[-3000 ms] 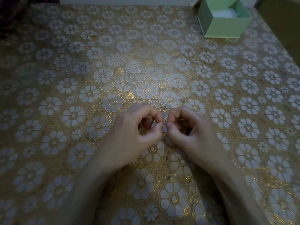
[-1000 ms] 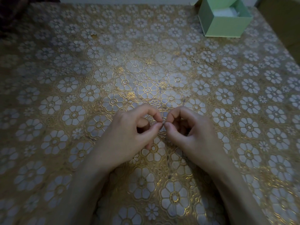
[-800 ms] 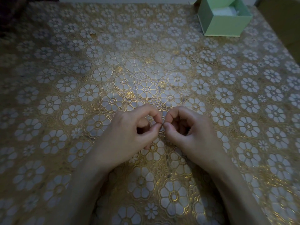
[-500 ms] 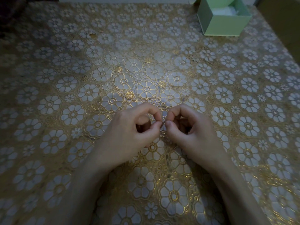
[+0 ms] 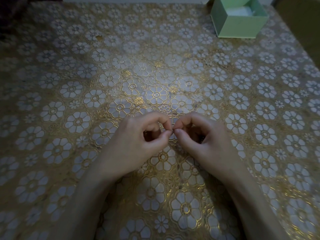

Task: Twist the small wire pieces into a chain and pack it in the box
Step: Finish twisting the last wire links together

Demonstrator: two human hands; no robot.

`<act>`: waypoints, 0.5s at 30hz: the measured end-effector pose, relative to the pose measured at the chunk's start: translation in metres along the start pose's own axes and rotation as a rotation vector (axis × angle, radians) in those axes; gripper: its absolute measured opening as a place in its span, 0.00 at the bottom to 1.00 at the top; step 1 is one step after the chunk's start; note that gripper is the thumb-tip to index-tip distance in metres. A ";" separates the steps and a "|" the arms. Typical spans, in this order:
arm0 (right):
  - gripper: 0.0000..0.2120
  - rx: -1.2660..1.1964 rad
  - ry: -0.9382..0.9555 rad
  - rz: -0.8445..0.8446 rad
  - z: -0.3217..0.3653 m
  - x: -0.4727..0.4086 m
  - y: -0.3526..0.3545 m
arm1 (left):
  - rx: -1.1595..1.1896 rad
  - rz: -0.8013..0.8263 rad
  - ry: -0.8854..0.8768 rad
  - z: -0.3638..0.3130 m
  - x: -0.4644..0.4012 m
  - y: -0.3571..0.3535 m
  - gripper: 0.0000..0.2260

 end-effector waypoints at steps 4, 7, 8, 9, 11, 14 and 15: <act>0.03 0.063 0.017 0.009 0.001 0.000 -0.001 | -0.014 0.005 0.002 0.001 0.001 0.000 0.02; 0.02 0.108 0.037 0.025 0.003 0.000 -0.001 | -0.016 0.005 0.002 0.001 0.001 0.000 0.02; 0.02 0.114 0.040 0.029 0.004 0.000 -0.002 | -0.019 0.006 0.004 0.001 0.001 0.000 0.03; 0.02 0.110 0.035 0.029 0.003 0.000 -0.002 | -0.021 0.008 0.007 0.001 0.001 -0.001 0.03; 0.02 0.079 0.012 0.013 0.001 0.000 -0.001 | -0.019 0.014 0.016 0.002 0.001 -0.002 0.04; 0.03 0.015 -0.029 -0.018 -0.001 0.001 0.001 | -0.003 0.014 0.033 0.003 0.001 -0.002 0.05; 0.04 0.001 -0.039 -0.024 -0.002 0.001 0.001 | 0.000 0.013 0.036 0.003 0.001 -0.002 0.05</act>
Point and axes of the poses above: each hand's wrist, its own x-axis away from the middle knuckle, its own y-axis out of the back of the hand, z = x × y, the point moved 8 cm from there along -x, towards the middle knuckle, and after that the axes turned 7 degrees about -z, right-handed, at the moved point
